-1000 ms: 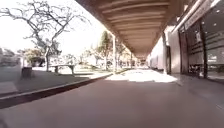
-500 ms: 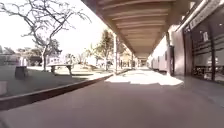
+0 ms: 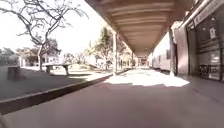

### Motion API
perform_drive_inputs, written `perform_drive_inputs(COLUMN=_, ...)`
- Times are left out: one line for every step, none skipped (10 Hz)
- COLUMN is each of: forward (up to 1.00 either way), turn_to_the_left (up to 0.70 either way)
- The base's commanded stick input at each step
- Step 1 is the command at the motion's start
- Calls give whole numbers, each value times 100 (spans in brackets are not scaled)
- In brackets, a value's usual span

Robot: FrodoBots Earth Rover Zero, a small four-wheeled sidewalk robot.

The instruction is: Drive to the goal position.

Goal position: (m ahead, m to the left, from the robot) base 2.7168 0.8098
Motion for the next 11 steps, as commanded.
perform_drive_inputs(forward=70, turn_to_the_left=0)
perform_drive_inputs(forward=70, turn_to_the_left=0)
perform_drive_inputs(forward=70, turn_to_the_left=0)
perform_drive_inputs(forward=70, turn_to_the_left=0)
perform_drive_inputs(forward=70, turn_to_the_left=0)
perform_drive_inputs(forward=70, turn_to_the_left=0)
perform_drive_inputs(forward=70, turn_to_the_left=0)
perform_drive_inputs(forward=70, turn_to_the_left=0)
perform_drive_inputs(forward=70, turn_to_the_left=0)
perform_drive_inputs(forward=70, turn_to_the_left=0)
perform_drive_inputs(forward=70, turn_to_the_left=0)
